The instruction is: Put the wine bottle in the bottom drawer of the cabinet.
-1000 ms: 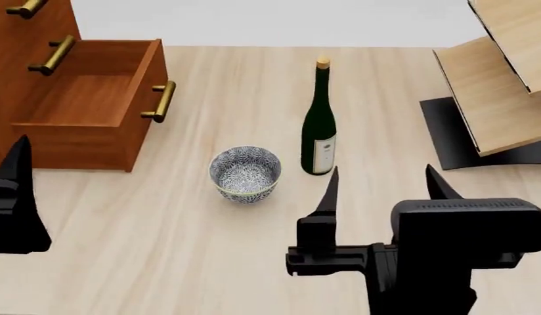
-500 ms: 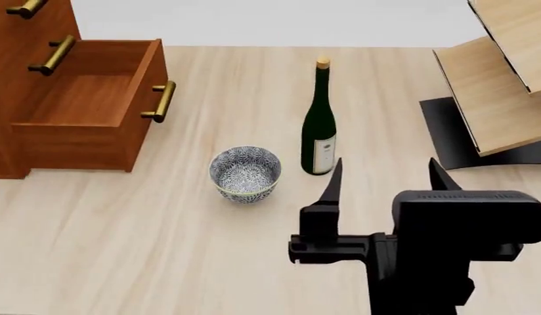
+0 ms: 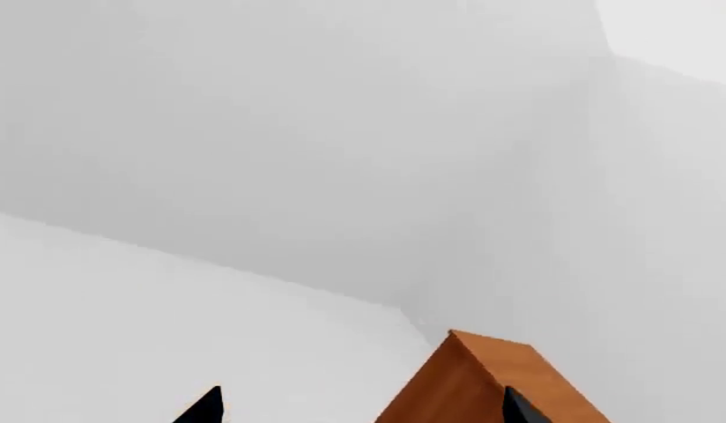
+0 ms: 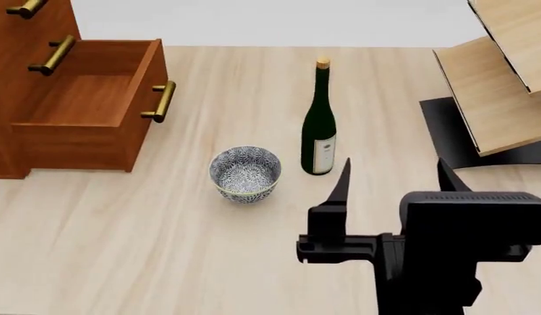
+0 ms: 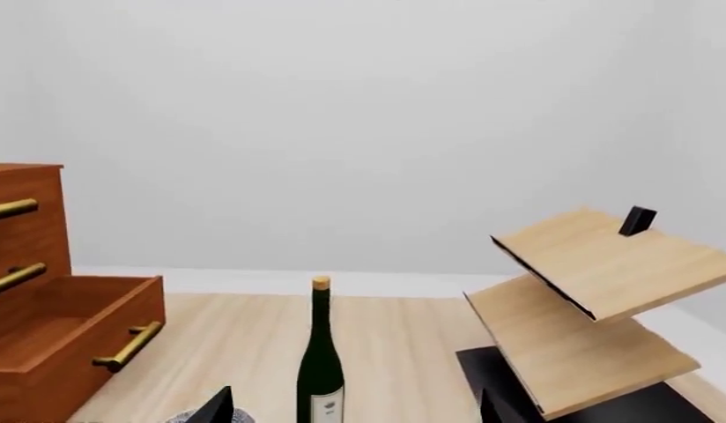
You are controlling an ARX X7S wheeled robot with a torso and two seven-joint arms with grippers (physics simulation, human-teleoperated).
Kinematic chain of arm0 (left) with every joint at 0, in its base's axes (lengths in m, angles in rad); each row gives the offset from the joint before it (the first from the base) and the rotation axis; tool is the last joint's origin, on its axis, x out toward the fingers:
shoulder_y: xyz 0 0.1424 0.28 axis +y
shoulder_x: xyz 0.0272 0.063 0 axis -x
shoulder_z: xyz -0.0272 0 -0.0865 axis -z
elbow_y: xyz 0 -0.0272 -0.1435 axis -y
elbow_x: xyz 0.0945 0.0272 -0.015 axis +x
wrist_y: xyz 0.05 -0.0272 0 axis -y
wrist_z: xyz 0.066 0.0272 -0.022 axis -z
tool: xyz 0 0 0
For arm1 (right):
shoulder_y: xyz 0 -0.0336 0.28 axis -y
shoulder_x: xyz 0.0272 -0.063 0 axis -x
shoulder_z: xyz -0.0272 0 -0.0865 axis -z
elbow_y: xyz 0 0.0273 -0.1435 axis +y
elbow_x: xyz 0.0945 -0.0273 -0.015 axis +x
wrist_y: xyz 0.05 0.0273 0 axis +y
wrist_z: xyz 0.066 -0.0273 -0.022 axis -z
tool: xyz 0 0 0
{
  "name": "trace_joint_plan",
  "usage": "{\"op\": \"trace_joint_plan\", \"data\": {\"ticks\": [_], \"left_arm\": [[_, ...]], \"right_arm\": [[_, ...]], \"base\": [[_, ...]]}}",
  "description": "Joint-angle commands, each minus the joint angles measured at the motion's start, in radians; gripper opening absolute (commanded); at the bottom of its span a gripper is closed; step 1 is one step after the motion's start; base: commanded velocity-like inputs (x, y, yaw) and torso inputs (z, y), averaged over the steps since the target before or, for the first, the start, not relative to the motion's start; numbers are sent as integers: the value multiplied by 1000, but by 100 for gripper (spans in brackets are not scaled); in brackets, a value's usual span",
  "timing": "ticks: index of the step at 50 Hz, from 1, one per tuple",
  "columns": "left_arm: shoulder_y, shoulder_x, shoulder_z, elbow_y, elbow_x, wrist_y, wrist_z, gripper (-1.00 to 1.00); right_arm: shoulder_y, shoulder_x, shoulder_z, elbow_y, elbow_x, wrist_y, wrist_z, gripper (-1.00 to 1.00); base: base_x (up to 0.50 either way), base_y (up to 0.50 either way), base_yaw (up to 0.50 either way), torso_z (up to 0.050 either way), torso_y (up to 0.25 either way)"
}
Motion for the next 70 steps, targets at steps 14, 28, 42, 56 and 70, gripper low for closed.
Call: {"op": "trace_joint_plan", "data": {"ticks": [14, 28, 42, 56, 70], "left_arm": [[-100, 109, -324, 11, -59, 229, 63, 100], [-100, 145, -396, 53, -50, 282, 111, 100], [-89, 125, -374, 46, -42, 267, 101, 100], [-73, 119, -370, 44, -47, 256, 100, 100], [-83, 94, -345, 44, -56, 248, 72, 100]], "right_arm": [[-12, 21, 18, -50, 23, 31, 20, 100], [-8, 24, 22, -72, 36, 49, 35, 100], [-6, 35, 17, -112, 45, 79, 51, 100], [-3, 39, 9, -130, 56, 95, 61, 100], [-11, 40, 8, -121, 69, 80, 58, 100]], "base": [[0, 0, 0, 0, 0], [0, 0, 0, 0, 0], [3, 38, 0, 0, 0], [30, 304, 0, 0, 0], [35, 299, 0, 0, 0]]}}
